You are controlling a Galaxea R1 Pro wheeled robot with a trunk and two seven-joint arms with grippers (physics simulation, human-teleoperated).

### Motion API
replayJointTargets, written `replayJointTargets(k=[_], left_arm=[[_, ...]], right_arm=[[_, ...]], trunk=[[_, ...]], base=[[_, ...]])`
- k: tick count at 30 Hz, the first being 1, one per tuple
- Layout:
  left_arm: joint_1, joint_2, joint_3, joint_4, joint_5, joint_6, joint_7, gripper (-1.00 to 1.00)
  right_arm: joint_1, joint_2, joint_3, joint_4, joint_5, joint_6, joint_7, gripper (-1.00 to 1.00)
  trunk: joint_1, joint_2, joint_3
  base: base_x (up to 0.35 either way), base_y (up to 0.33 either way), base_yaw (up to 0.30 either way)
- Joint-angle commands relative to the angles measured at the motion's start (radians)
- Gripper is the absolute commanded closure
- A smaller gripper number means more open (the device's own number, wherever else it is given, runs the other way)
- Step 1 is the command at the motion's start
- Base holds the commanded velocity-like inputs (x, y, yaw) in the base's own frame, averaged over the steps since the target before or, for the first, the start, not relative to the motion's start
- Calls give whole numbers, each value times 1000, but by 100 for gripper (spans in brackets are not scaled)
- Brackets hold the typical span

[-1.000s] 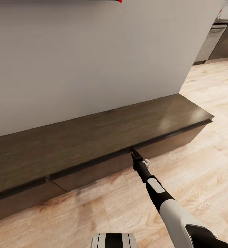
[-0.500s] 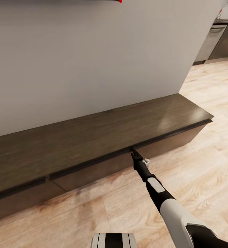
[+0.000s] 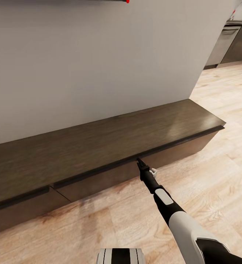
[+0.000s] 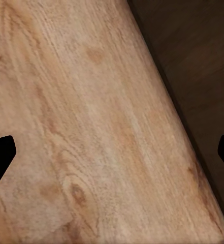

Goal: Place each of the two pumpkins and all three candles from the living room inside a cabinet in the living room (use any cabinet), then make sure every cabinet is closed, and position the cauldron so it is next to a table in the living room.

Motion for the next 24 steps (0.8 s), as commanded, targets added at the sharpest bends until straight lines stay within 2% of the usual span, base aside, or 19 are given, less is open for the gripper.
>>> replayJointTargets(k=[1,7,13,16,24], left_arm=[[0,0,1,-1,8,9,0,-100],[0,0,1,-1,8,9,0,-100],[0,0,1,-1,8,9,-1,-100],[0,0,1,-1,8,9,-1,-100],[0,1,1,-1,8,9,-1,-100]], right_arm=[[0,1,-2,2,-4,8,1,100],[-2,1,9,-8,-4,8,1,100],[0,-1,70,-61,-4,8,2,100],[0,-1,115,-76,-5,8,2,100],[1,-1,143,-84,-6,8,2,100]], trunk=[[0,0,-1],[0,0,-1],[0,0,-1],[0,0,-1],[0,0,-1]], base=[[0,0,0],[0,0,0],[0,0,0],[0,0,0],[0,0,0]])
